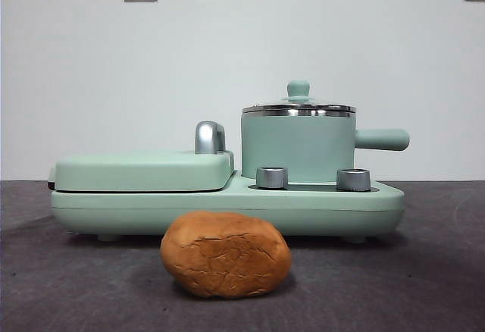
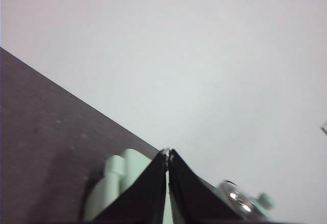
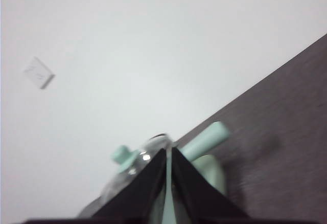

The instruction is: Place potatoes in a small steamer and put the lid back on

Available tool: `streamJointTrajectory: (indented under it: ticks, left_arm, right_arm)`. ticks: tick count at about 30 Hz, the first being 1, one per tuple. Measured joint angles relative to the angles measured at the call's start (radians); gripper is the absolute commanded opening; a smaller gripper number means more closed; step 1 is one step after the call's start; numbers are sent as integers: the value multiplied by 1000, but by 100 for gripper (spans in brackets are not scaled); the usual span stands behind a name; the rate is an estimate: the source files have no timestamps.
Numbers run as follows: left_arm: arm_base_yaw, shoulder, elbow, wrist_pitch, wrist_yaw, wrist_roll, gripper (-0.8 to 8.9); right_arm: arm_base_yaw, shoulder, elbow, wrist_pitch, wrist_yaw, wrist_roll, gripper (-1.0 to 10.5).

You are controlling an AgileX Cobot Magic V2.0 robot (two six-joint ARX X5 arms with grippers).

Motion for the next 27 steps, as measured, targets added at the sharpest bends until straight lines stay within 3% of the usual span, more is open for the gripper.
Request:
streamJointTrajectory:
  ticks: [5,9,12,21,27]
  left_arm:
    - [0,49,126,-89,117,36,6]
    - [0,133,245,-211,204,157,6]
    - [0,212,346,-298,228,285,6]
    - [-23,472,587,-430,255,671,6]
    - [-117,603,640,-436,299,974,7]
  right_arm:
    - [0,22,75,-16,-109,-9,13]
    - [0,89,177,-92,-211,-125,13]
    - [0,164,269,-201,-259,-270,13]
    - [0,433,555,-465,-259,-819,13]
    - [0,566,683,-520,-254,-1068,18]
